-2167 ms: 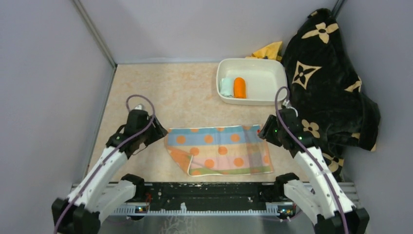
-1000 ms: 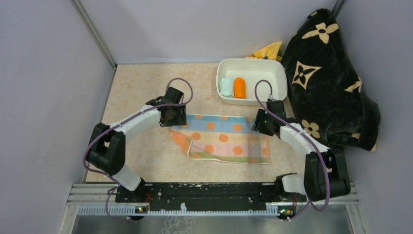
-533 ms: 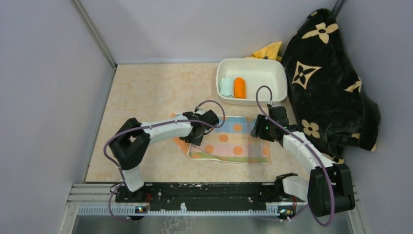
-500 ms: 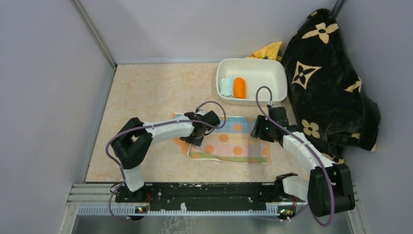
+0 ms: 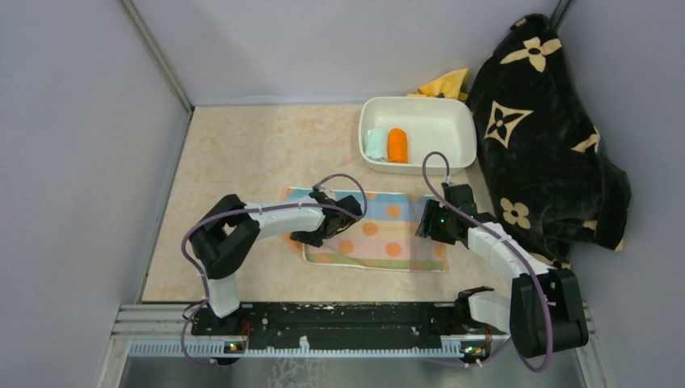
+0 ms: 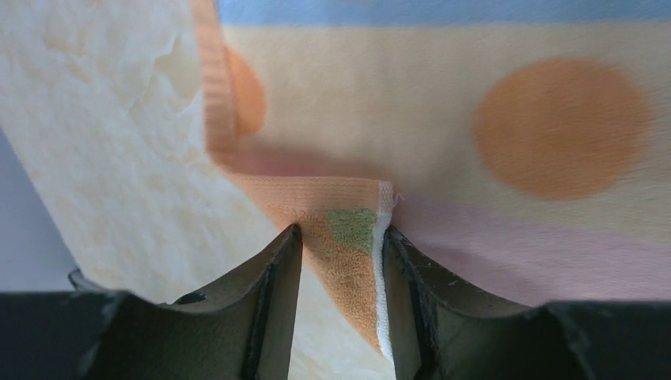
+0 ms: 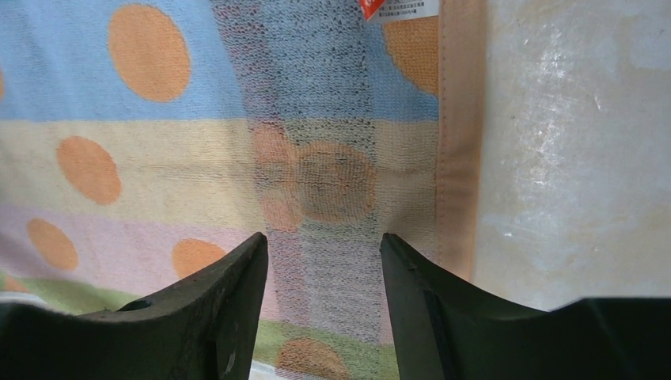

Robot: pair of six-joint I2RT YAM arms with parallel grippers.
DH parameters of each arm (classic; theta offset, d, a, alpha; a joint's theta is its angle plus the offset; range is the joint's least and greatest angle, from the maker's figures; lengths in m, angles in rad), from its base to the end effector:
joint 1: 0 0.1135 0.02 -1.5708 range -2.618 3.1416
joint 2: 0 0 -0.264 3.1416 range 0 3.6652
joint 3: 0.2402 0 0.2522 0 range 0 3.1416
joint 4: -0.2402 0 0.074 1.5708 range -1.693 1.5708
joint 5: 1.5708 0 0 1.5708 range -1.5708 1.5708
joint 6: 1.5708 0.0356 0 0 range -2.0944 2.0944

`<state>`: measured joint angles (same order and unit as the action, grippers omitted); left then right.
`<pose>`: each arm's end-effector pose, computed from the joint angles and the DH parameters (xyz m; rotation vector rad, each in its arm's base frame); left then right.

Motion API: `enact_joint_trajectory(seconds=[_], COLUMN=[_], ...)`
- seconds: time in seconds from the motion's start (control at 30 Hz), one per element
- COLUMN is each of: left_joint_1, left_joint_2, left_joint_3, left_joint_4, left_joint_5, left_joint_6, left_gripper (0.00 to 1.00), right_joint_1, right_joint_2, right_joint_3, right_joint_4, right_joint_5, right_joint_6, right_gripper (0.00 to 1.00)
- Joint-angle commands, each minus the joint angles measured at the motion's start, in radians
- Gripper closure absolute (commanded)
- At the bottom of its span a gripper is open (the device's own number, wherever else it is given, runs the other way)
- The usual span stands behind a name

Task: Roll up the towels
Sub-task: Flatten out the towel at the center of the board.

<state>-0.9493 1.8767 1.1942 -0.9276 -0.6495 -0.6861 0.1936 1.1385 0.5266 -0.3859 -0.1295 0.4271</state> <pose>0.2058 -0.2504 0.1550 0.3611 2.5957 0.6410 0.1989 0.0437 0.1698 0.2542 2.5949 0.3955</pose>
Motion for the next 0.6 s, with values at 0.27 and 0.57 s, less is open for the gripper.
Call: enact_joint_trajectory(seconds=[0.27,0.57], left_joint_1=[0.012,0.167], left_joint_2=[-0.433,-0.729], left_joint_3=[-0.366,-0.336], left_joint_4=[-0.232,0.034], left_joint_5=[0.07,0.222], left_joint_6=[-0.444,-0.208], left_gripper=[0.53,0.5], right_joint_1=[0.008,0.021], right_joint_2=[0.031,0.009], right_joint_3=[0.016,0.108], right_joint_4=[0.006,-0.033], right_joint_5=[0.063,0.02], right_joint_6=[0.007,-0.004], right_gripper=[0.45,0.45])
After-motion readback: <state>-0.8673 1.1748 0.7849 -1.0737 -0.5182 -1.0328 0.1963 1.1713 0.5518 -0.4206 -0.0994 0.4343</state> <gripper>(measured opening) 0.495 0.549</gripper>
